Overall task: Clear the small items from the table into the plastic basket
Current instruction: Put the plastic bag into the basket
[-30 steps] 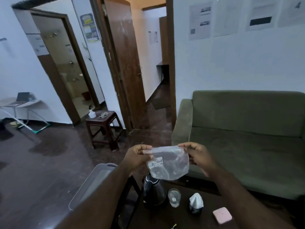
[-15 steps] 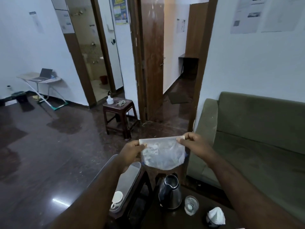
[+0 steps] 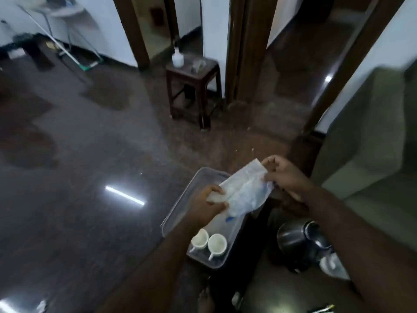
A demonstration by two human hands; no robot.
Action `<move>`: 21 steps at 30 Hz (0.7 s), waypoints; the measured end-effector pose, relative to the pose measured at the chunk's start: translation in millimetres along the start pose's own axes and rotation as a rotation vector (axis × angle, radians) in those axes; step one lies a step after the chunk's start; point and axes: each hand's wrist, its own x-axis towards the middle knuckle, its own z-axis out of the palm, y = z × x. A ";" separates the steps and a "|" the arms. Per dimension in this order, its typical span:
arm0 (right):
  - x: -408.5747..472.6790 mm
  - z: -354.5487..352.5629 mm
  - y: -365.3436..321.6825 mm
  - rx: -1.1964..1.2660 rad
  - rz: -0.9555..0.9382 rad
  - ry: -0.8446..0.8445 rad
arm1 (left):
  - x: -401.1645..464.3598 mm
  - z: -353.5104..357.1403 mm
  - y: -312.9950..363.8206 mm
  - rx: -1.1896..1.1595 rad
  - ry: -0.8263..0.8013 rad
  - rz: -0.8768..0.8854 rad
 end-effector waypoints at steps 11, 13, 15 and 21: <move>146.9 106.4 134.3 -0.455 -0.049 -0.164 | 103.2 32.9 -161.6 0.328 -0.112 -0.336; 156.2 119.5 148.9 -0.546 -0.081 -0.206 | 110.7 36.1 -175.8 0.551 -0.126 -0.307; 157.2 129.3 157.0 -0.717 -0.117 -0.214 | 110.0 42.2 -180.4 0.762 -0.098 -0.196; 131.5 153.4 166.8 -1.124 -0.275 -0.223 | 99.0 70.7 -185.4 0.938 -0.163 -0.048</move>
